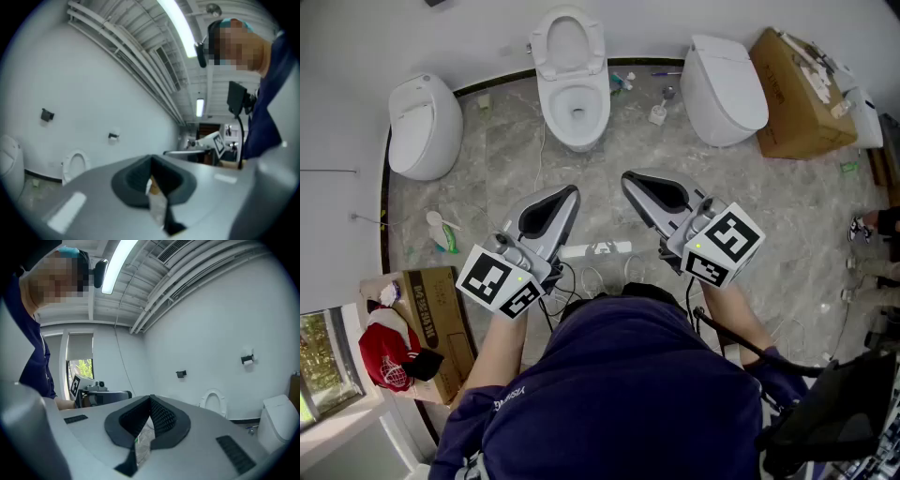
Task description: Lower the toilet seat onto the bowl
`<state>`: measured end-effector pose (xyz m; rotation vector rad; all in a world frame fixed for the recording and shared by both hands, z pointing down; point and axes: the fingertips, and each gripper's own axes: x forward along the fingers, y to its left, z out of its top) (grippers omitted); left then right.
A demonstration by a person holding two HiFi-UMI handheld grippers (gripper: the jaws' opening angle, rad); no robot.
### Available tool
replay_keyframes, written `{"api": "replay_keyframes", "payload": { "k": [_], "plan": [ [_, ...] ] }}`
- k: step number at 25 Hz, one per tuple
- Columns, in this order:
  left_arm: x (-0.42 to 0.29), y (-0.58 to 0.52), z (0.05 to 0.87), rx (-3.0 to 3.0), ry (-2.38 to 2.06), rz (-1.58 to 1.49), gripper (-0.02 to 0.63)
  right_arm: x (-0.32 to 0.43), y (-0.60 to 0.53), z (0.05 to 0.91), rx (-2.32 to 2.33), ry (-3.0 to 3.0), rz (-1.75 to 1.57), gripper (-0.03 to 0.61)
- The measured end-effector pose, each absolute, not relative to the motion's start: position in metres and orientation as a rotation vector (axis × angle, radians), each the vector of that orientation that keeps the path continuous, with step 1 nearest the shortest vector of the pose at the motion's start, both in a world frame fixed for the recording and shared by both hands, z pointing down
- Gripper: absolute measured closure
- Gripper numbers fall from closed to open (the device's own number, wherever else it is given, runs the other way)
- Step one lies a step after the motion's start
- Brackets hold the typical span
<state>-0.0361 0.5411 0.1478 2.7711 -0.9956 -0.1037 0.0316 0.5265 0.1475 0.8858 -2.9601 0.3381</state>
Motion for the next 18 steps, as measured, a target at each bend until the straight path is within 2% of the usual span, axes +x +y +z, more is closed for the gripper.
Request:
{"api": "replay_keyframes", "payload": {
  "k": [18],
  "plan": [
    [0.025,0.513,0.144,2.713,-1.156,-0.088,0.611,0.124,0.491,0.158,0.848,-3.009,0.475,0.569]
  ]
}}
